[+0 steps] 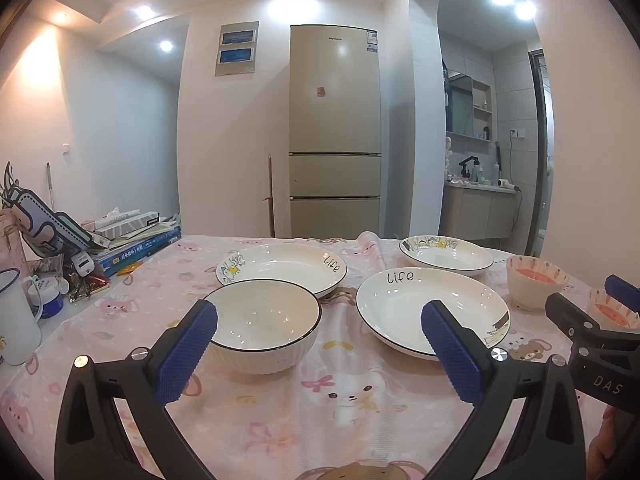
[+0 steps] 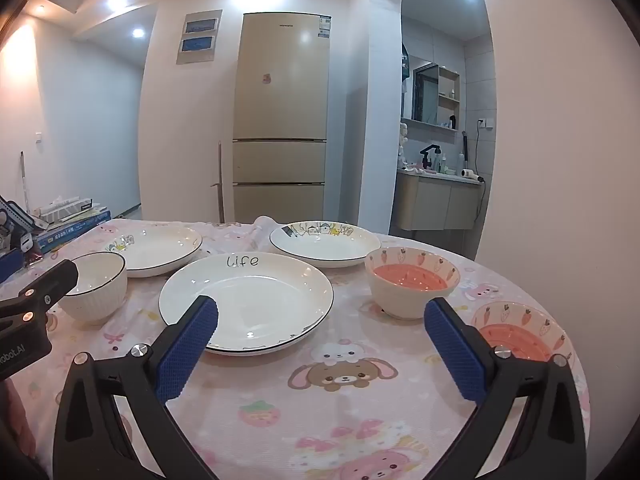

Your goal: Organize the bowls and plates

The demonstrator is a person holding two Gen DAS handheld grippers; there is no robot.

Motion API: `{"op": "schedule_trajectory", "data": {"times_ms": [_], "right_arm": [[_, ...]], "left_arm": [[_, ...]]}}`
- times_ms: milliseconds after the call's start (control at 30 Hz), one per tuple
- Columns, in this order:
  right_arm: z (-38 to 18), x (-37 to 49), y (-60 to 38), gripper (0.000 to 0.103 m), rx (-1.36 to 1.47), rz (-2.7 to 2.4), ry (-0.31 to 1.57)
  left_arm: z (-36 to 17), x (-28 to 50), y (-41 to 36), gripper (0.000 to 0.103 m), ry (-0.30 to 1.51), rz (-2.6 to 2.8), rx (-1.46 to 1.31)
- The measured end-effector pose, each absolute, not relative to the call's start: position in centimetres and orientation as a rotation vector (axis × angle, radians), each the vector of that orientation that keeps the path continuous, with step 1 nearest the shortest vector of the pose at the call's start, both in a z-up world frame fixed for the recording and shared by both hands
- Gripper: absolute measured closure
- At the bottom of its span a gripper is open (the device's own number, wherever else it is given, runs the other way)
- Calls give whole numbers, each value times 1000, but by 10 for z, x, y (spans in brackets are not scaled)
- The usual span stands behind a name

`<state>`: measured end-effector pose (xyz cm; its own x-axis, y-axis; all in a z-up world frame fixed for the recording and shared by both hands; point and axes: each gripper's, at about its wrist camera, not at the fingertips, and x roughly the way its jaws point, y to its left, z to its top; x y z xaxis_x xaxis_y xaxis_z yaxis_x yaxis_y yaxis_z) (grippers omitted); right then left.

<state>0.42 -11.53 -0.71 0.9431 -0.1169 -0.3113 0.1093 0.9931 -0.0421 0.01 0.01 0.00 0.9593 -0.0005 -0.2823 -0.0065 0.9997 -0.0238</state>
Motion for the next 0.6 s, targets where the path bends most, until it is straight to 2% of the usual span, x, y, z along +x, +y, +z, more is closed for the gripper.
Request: {"op": "schedule_trajectory", "data": {"times_ms": [600], "right_arm": [[-7,7,-115,0,-32,-118,336]], "left_arm": [[0,0,0,0,284,3,-23]]}}
